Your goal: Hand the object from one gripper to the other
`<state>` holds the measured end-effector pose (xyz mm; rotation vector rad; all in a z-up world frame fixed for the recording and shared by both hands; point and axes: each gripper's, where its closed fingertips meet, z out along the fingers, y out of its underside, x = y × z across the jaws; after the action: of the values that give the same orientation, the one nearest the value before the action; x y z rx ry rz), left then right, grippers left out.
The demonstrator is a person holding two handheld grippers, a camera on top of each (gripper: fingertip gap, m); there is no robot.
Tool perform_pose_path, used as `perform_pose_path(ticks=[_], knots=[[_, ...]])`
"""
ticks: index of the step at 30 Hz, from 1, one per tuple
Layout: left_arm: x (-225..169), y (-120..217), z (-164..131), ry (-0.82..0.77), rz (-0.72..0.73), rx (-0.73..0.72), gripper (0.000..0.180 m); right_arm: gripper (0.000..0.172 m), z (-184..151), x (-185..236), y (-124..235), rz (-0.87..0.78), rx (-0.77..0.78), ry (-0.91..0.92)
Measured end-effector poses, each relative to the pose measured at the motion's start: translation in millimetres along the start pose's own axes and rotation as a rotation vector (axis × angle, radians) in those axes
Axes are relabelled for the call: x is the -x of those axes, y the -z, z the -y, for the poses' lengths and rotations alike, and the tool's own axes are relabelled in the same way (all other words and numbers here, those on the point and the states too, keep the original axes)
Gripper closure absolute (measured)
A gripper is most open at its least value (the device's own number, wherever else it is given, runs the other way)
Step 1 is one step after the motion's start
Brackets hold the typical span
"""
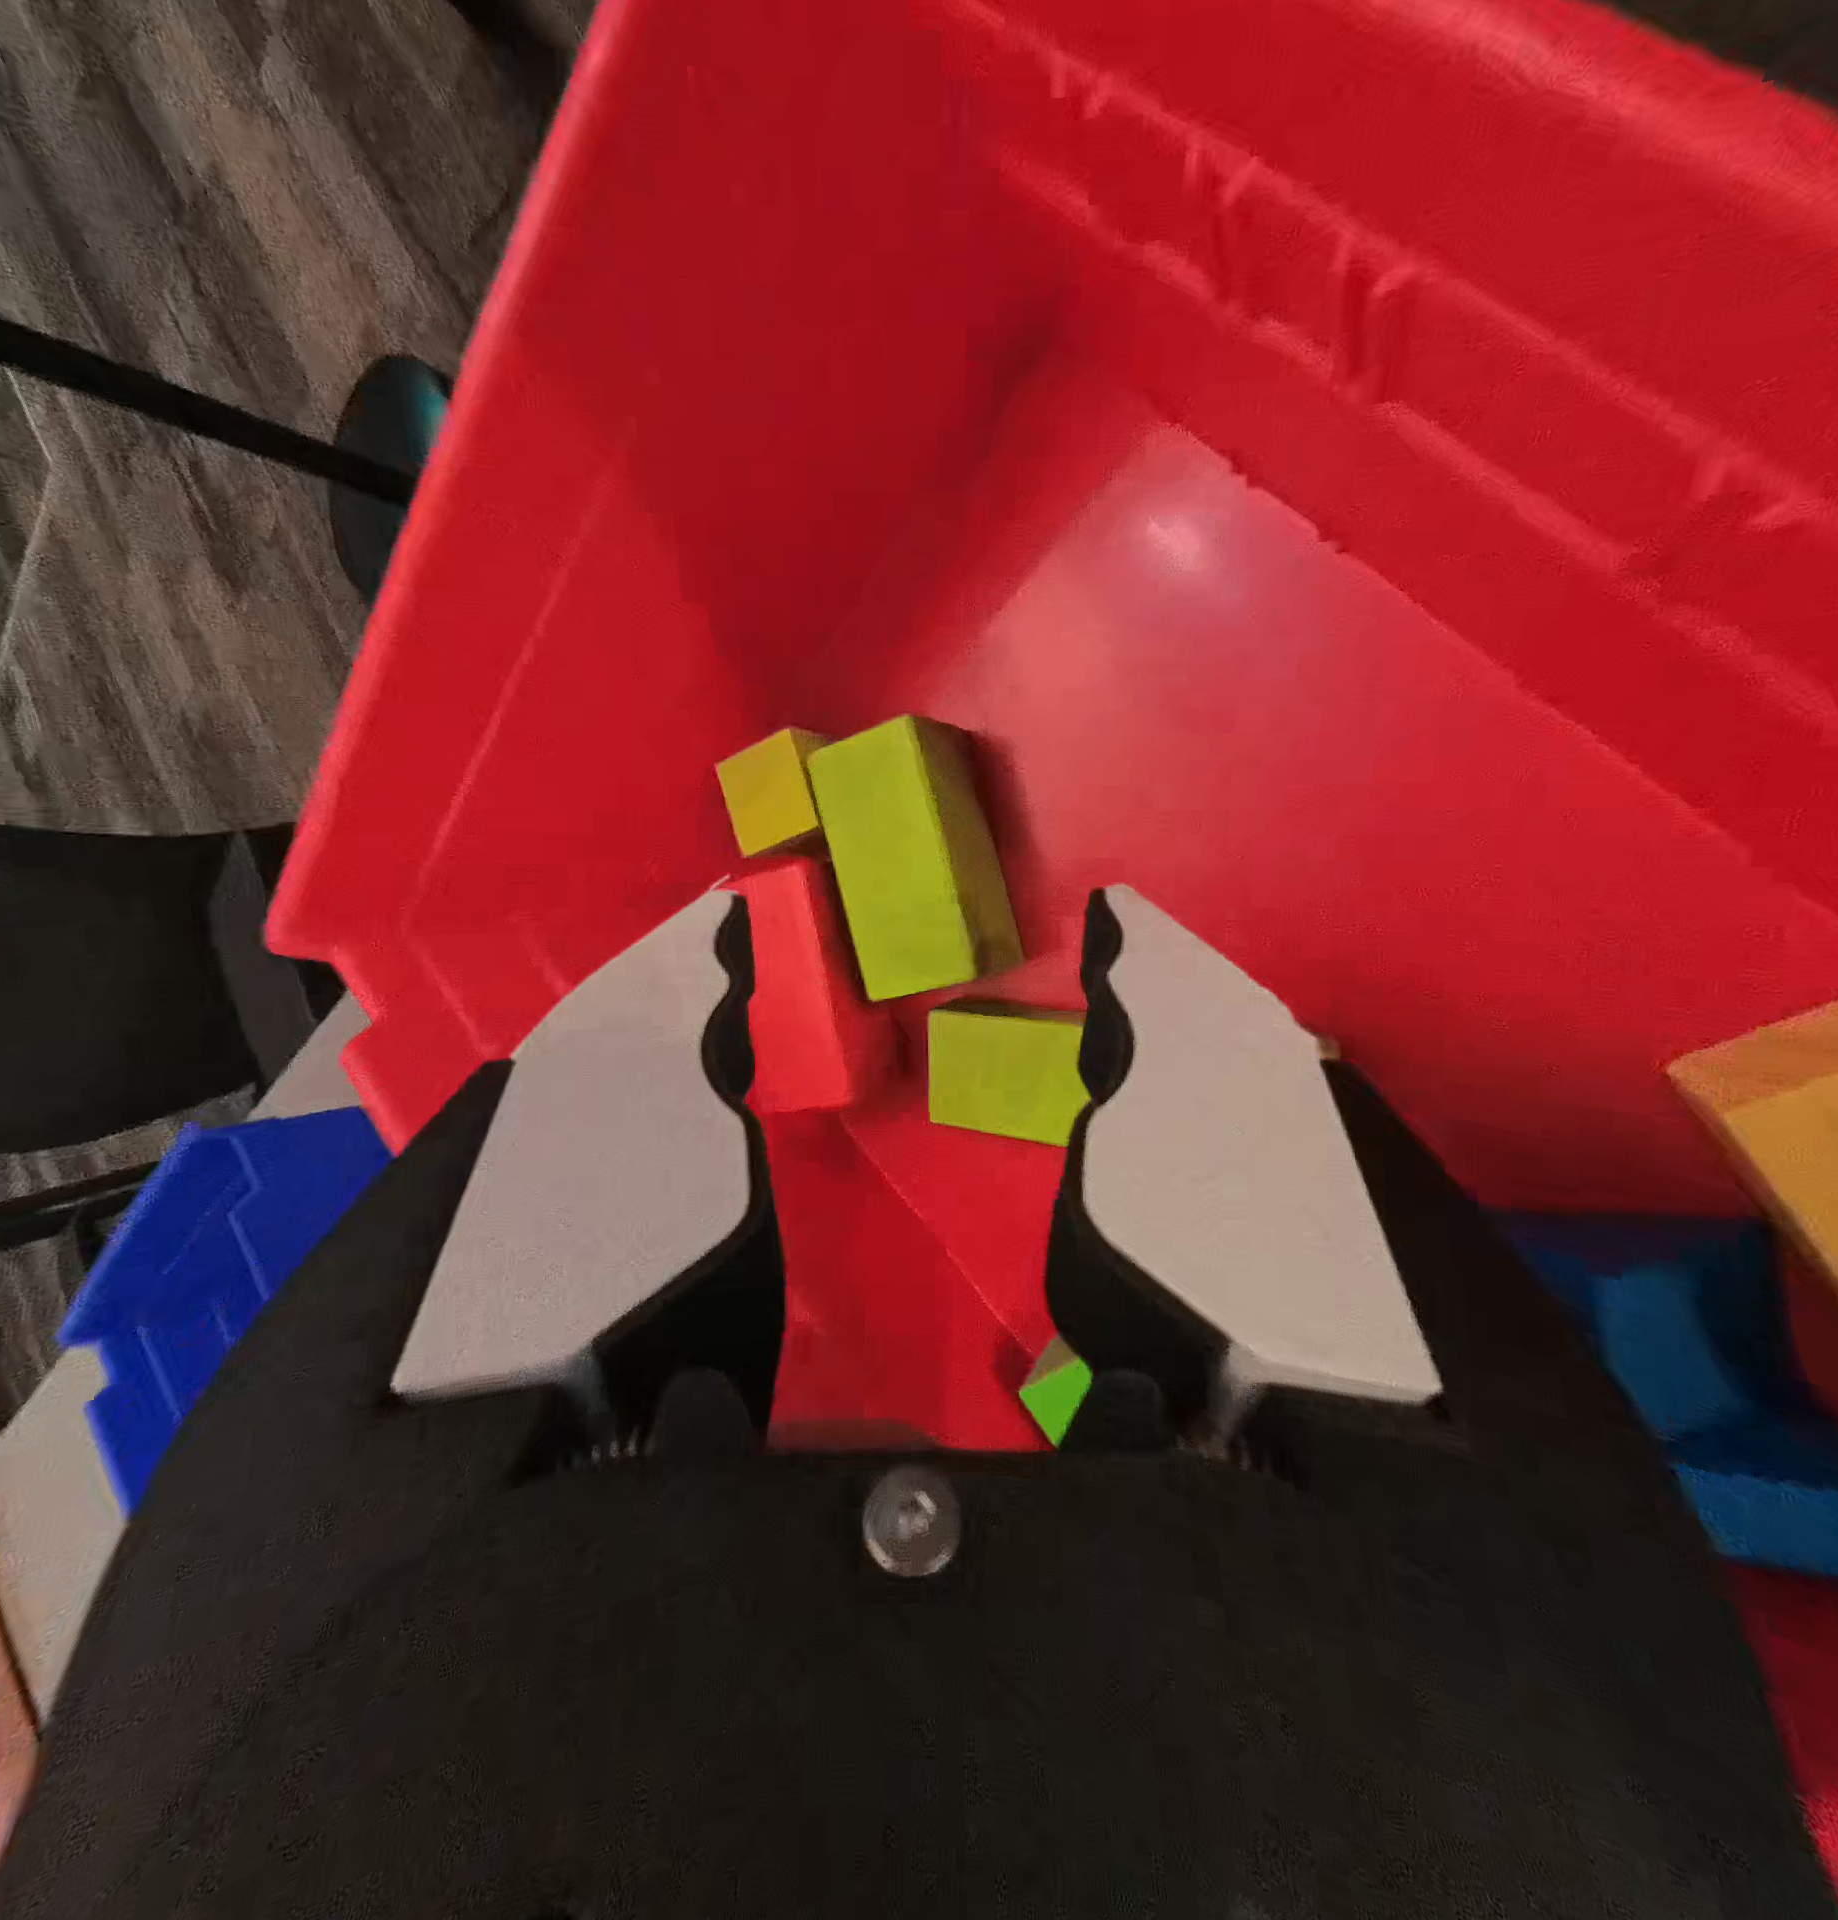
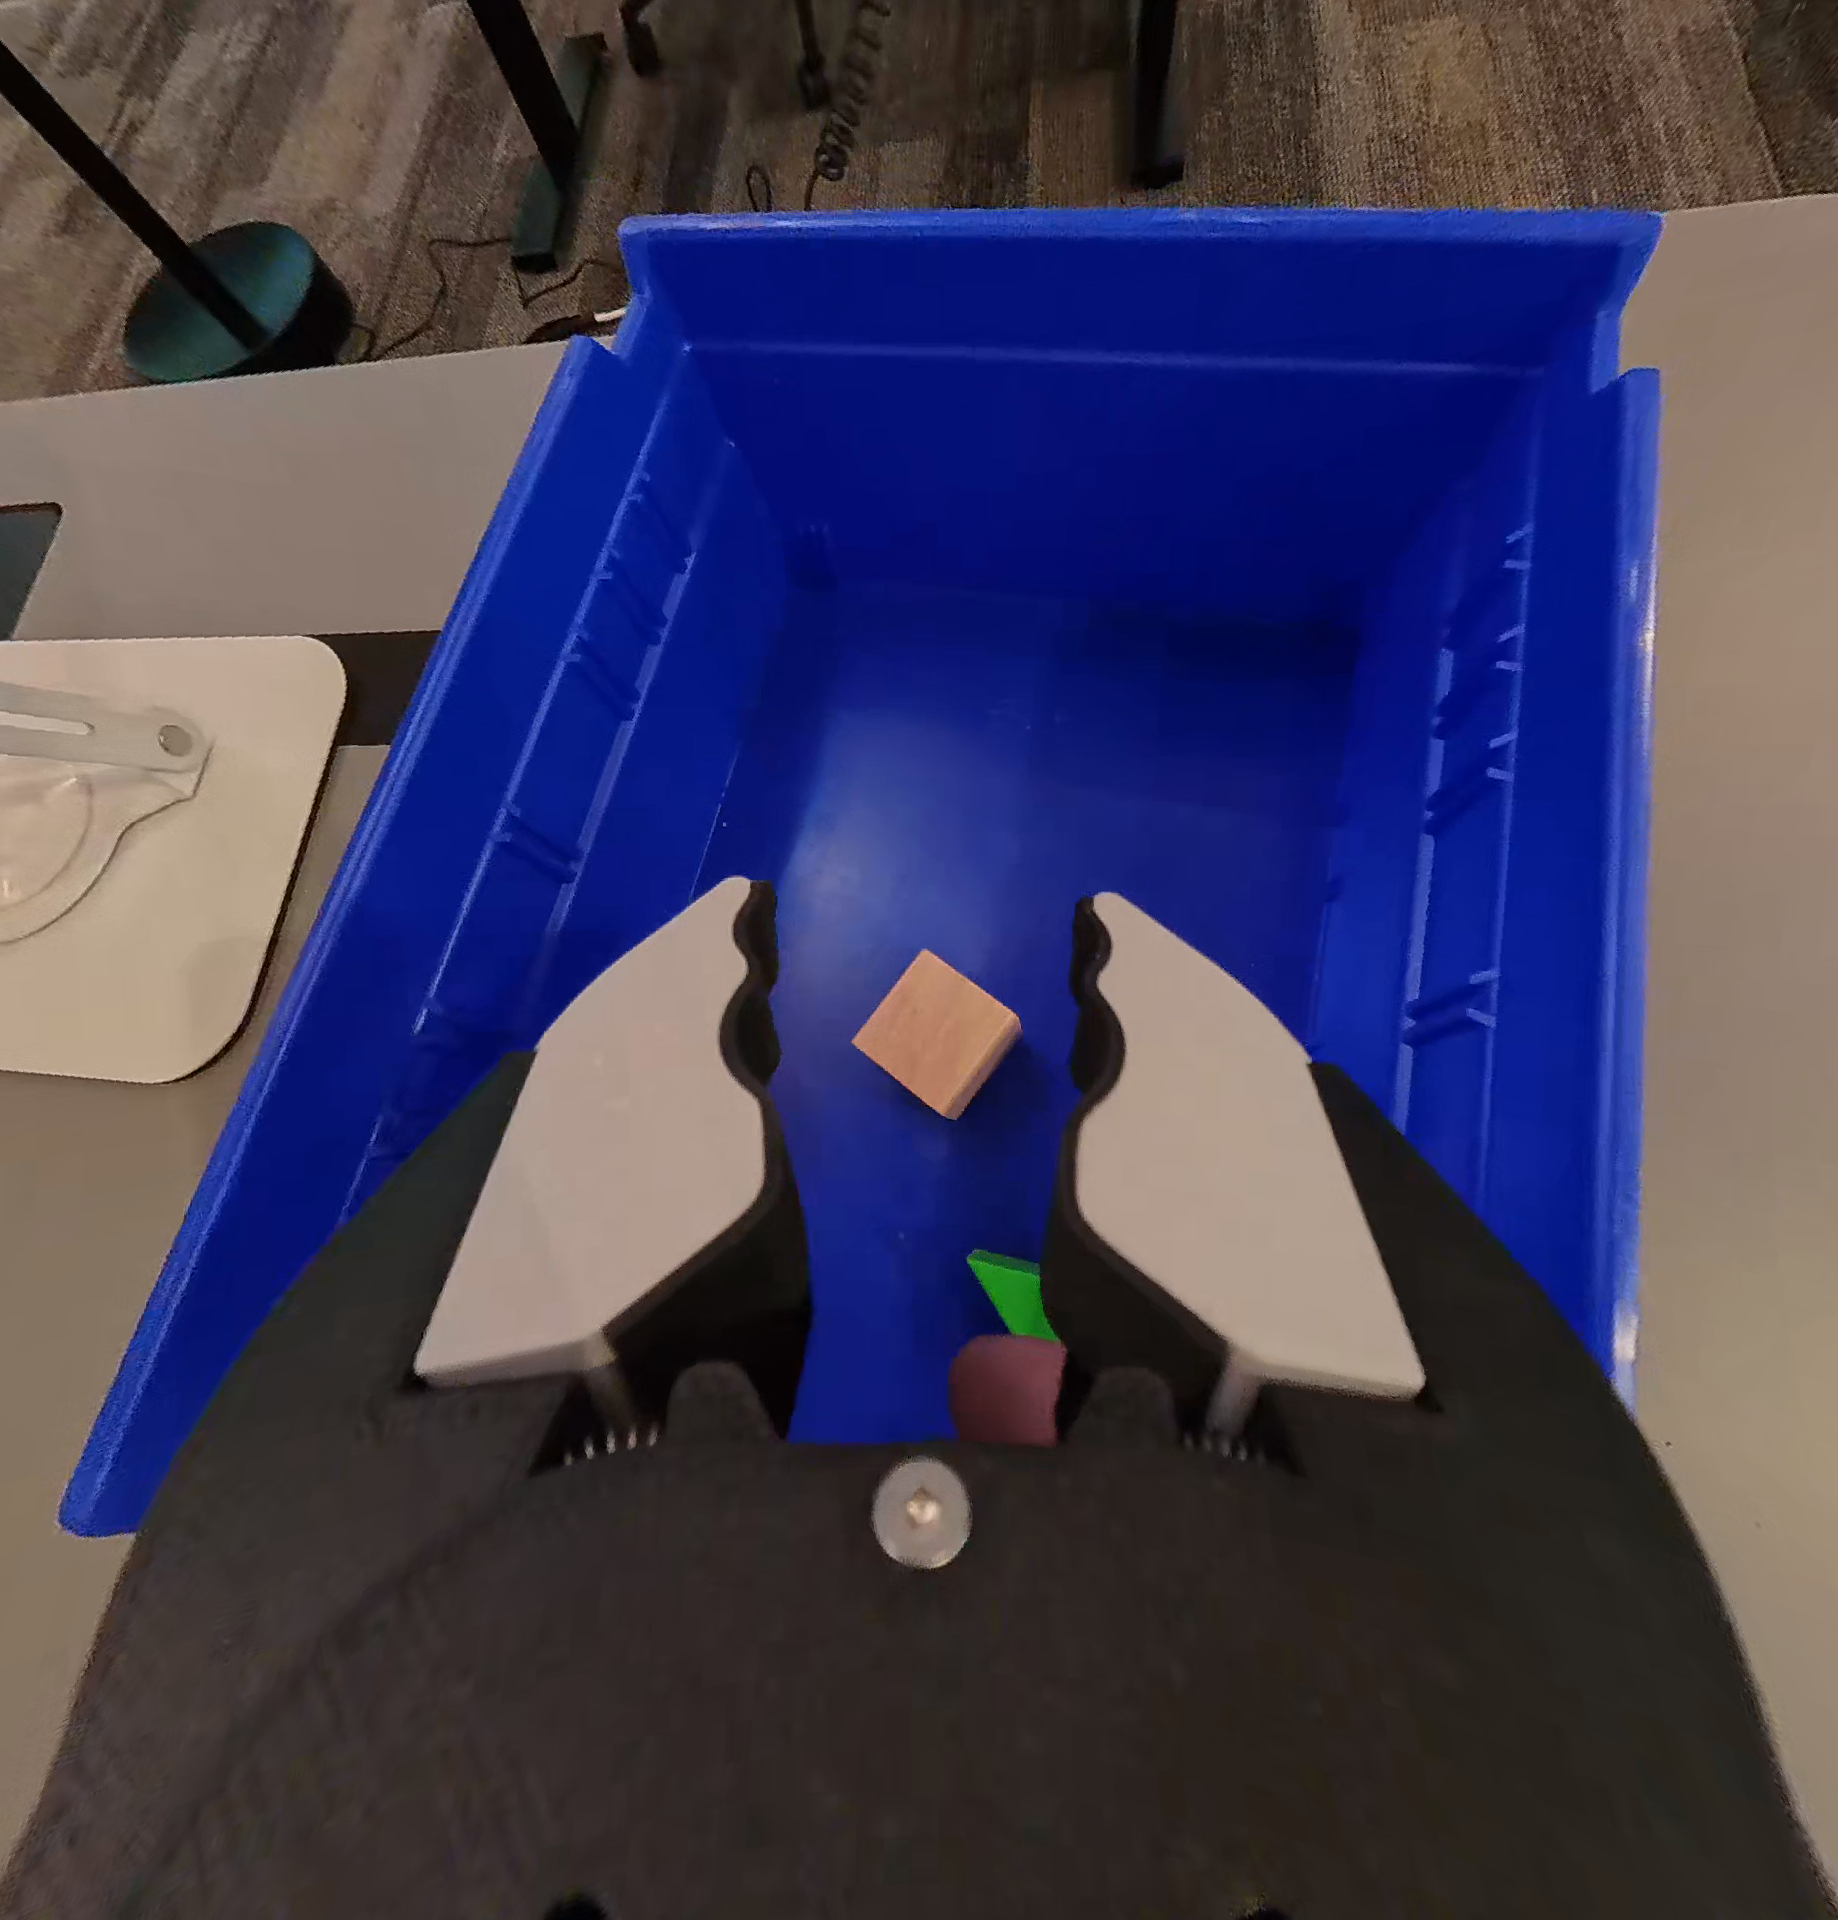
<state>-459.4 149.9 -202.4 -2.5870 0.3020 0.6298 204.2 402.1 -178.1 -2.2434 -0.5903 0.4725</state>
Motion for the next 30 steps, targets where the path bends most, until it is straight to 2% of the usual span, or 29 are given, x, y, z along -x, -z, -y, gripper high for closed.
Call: perform_pose_path(ticks=[4, 13, 17, 18, 20, 22, 23, 24, 25, 27, 28, 30], knots=[[-3.6, -22.8, -13.1, 0.03, -0.015, 0.05, 0.118, 0.118, 5.2, 1.3, 5.1, 0.041, -0.039, -0.032], [1.5, -45.7, -23.2, 0.122, 0.025, 0.104, 0.117, 0.119, 22.9, 6.0, 26.4, 0.117, -0.138, -0.071], [2.7, -49.1, -20.4, 0.151, 0.04, 0.077, 0.117, 0.118, 27.0, 13.6, 27.6, 0.134, -0.15, -0.056], [0.9, -48.0, -20.4, 0.136, 0.033, 0.077, 0.118, 0.118, 28.0, 16.0, 27.5, 0.142, -0.153, -0.054], [-8.6, -41.4, -18.1, 0.079, -0.012, 0.05, 0.13, 0.118, 28.2, 18.7, 27.0, 0.144, -0.148, -0.044], [-27.1, -36.6, -22.0, 0.072, -0.14, 0.077, 0.142, 0.118, 28.5, 20.2, 26.8, 0.144, -0.148, -0.038], [-30.4, -36.7, -23.9, 0.08, -0.168, 0.096, 0.139, 0.118, 28.9, 21.1, 26.9, 0.149, -0.15, -0.039], [-22.6, -38.7, -22.9, 0.1, -0.126, 0.09, 0.126, 0.118, 29.3, 22.1, 27.0, 0.154, -0.151, -0.04], [-20.0, -40.4, -21.7, 0.114, -0.115, 0.084, 0.125, 0.118, 29.5, 22.9, 27.0, 0.156, -0.151, -0.039], [-28.2, -41.6, -14.7, 0.118, -0.173, 0.034, 0.131, 0.118, 30.3, 24.3, 27.2, 0.154, -0.153, -0.035], [-27.3, -42.1, -15.7, 0.097, -0.161, 0.04, 0.139, 0.118, 31.0, 25.7, 27.6, 0.157, -0.154, -0.032], [-27.4, -40.0, -15.9, 0.075, -0.159, 0.041, 0.141, 0.119, 34.7, 31.4, 31.0, 0.168, -0.167, -0.017]])
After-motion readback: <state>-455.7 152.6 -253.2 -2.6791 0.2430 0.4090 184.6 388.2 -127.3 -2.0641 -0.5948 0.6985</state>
